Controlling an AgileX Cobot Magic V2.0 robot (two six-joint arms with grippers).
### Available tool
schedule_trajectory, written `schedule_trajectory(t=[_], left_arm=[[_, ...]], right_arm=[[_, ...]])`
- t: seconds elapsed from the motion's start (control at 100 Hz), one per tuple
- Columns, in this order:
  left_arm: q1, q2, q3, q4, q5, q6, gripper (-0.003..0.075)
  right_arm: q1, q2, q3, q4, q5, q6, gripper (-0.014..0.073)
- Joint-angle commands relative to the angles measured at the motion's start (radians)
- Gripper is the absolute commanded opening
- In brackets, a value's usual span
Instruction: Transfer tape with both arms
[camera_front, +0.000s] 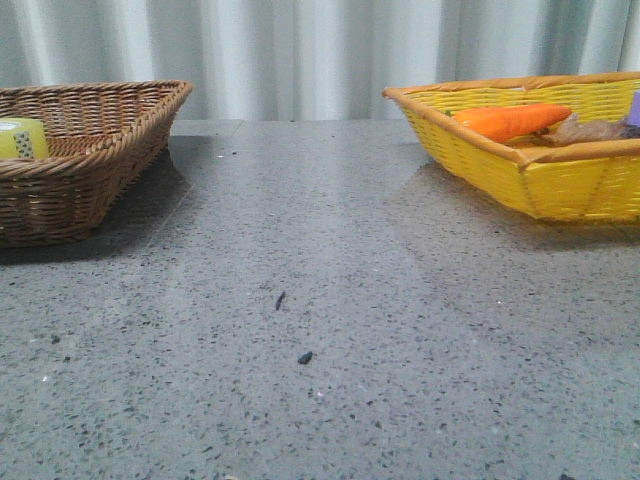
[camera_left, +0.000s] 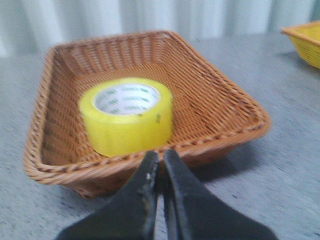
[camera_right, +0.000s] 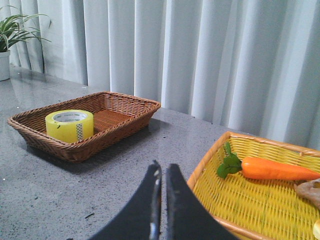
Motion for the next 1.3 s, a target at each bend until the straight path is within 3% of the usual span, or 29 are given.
schedule_trajectory(t=[0.0, 0.18, 0.41, 0.68, 1.29], left_arm=[[-0.006, -0.057, 0.082, 0.032, -0.249, 0.002, -0.002], [-0.005, -0.199, 0.212, 0.042, -0.232, -0.023, -0.002], [-0.005, -0.24, 0.278, 0.026, -0.208, -0.055, -0.002], [-0.005, -0.244, 0.278, 0.036, -0.063, -0.055, -0.002], [-0.005, -0.244, 0.278, 0.036, -0.067, -0.055, -0.002]], right_arm=[[-0.003, 0.012, -0.023, -0.013, -0.089, -0.01, -0.0062], [-0.003, 0.012, -0.023, -0.013, -0.089, -0.01, -0.0062], [-0.003, 0.012, -0.023, -0.013, -0.089, -0.01, -0.0062], [-0.003, 0.012, -0.023, -0.013, -0.089, -0.01, -0.0062], [-0.003, 0.012, -0.023, -0.013, -0.089, -0.01, -0.0062]])
